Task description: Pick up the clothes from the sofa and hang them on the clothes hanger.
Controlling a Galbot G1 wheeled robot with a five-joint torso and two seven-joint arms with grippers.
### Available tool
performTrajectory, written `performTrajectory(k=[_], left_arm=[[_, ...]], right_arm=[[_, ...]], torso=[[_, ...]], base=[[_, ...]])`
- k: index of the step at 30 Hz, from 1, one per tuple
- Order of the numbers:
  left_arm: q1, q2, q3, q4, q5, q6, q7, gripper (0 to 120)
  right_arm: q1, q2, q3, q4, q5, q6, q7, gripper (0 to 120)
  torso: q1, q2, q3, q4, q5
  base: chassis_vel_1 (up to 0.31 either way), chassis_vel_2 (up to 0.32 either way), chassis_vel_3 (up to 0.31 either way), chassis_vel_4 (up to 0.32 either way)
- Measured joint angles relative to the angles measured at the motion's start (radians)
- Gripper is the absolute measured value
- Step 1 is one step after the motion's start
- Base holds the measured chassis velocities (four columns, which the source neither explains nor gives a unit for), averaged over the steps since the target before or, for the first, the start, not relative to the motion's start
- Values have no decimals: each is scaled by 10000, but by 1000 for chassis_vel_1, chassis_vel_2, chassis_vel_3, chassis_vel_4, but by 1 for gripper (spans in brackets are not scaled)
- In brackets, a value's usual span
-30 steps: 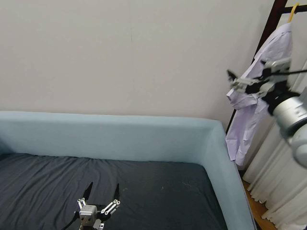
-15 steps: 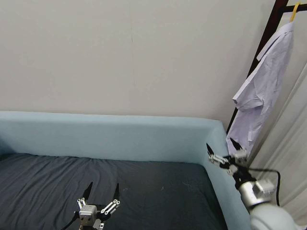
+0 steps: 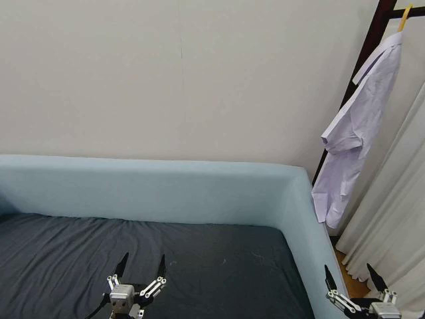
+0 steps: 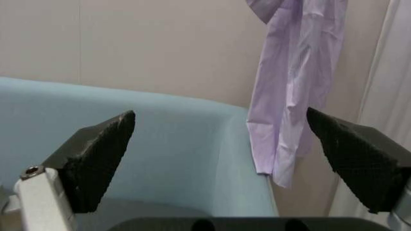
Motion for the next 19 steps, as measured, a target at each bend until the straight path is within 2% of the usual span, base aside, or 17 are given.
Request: performTrajectory(k=[19], left_arm=[[0,0,0,0,0,0,0,100]], right_arm=[[102,-90,-105,46,-98,-123,22,100]], torso=[[0,0,1,-3,0]], base=[[0,0,0,0]])
